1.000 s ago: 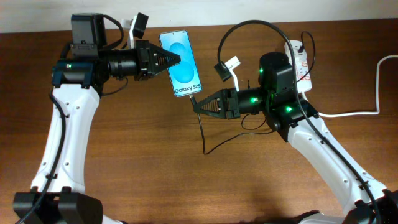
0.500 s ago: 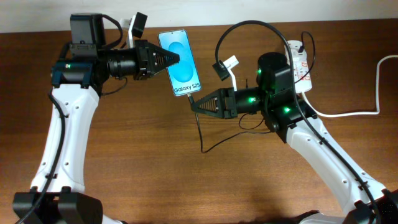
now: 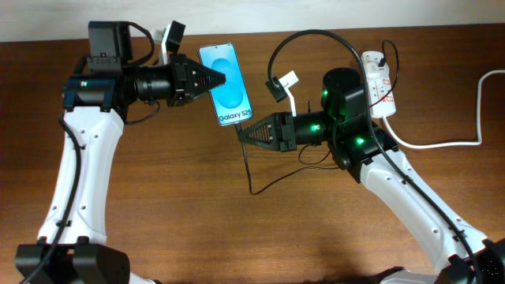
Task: Plug charger to phone and switch on socket
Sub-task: 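Push the cable tip up into the phone's charging port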
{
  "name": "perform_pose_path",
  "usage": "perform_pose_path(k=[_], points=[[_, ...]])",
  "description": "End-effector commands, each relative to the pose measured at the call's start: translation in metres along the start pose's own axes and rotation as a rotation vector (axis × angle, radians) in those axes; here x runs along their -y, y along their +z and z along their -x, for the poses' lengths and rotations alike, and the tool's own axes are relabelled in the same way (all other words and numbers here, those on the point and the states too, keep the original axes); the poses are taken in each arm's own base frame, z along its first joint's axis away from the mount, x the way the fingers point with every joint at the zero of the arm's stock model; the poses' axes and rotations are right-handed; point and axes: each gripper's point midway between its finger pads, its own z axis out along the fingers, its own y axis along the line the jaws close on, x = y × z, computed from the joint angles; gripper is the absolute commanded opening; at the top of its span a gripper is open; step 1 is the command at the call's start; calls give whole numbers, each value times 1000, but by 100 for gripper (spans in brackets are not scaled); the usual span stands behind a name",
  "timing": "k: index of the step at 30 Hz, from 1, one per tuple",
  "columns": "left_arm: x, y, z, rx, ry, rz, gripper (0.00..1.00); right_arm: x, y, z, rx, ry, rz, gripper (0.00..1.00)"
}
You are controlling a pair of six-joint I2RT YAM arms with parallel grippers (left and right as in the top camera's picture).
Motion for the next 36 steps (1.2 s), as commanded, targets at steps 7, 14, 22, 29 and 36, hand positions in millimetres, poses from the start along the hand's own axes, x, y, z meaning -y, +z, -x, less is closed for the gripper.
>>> perform_pose_path(k=[7, 14, 22, 29, 36], points=[[18, 1, -11, -56, 83, -94, 0, -3, -2, 21, 79, -63, -26, 5], [14, 1, -22, -82, 68, -84, 0, -7, -2, 26, 96, -67, -18, 5], [14, 1, -22, -82, 67, -84, 0, -10, -2, 20, 64, -60, 6, 4], [14, 1, -22, -82, 67, -84, 0, -8, -2, 17, 55, -35, 1, 4], [14, 1, -22, -81, 68, -84, 0, -13, -1, 11, 24, -30, 31, 18]])
